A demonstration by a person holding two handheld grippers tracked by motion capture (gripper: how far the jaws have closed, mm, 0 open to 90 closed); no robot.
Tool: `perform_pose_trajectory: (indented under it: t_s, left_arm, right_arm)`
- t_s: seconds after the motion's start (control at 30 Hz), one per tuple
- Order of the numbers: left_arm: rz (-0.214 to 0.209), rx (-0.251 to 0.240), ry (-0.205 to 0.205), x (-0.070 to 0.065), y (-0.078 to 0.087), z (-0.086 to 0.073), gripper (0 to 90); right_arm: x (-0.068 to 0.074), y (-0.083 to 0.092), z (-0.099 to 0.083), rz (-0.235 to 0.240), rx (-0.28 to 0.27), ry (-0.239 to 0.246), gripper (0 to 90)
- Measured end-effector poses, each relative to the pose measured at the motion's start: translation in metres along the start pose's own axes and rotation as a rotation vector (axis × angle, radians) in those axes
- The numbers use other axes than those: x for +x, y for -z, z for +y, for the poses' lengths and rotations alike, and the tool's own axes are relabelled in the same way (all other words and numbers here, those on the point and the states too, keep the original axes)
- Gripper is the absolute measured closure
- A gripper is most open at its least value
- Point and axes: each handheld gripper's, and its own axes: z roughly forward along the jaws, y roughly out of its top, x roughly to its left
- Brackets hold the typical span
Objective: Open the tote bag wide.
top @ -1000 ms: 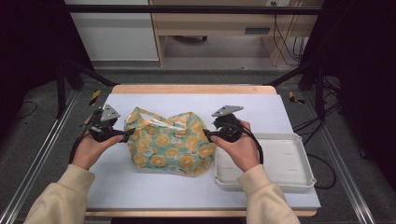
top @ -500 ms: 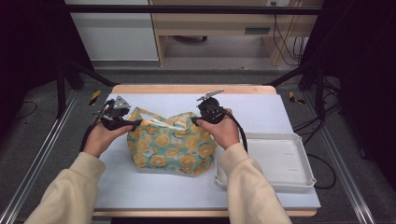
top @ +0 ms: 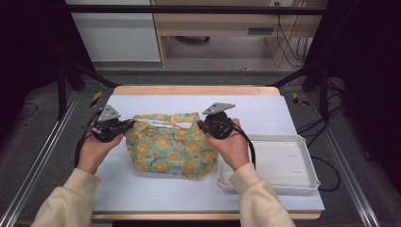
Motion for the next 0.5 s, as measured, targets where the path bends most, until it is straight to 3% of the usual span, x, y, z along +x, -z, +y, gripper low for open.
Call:
perform_pose_trajectory:
  t_s: [0.13, 0.2, 0.27, 0.3, 0.43, 0.5]
  left_arm:
    - [0.004, -0.057, -0.021, -0.018, 0.031, -0.012, 84.8]
    - [-0.008, -0.090, -0.027, -0.030, 0.047, -0.026, 84.8]
    - [-0.023, -0.092, -0.025, -0.038, 0.055, -0.040, 84.9]
    - [-0.042, -0.085, -0.027, -0.044, 0.059, -0.052, 84.8]
    - [-0.083, -0.009, -0.058, -0.053, 0.054, -0.072, 84.5]
    - [-0.125, 0.031, -0.050, -0.054, 0.046, -0.081, 84.6]
  right_arm:
    - [0.019, 0.023, -0.016, 0.007, -0.051, 0.027, 90.0]
    - [0.031, 0.032, -0.029, 0.017, -0.065, 0.044, 90.0]
    - [0.042, 0.037, -0.045, 0.029, -0.064, 0.066, 90.0]
    - [0.045, 0.038, -0.051, 0.032, -0.057, 0.071, 90.0]
    - [0.057, 0.036, -0.079, 0.059, -0.014, 0.080, 90.0]
    - [0.060, 0.029, -0.090, 0.059, 0.005, 0.078, 90.0]
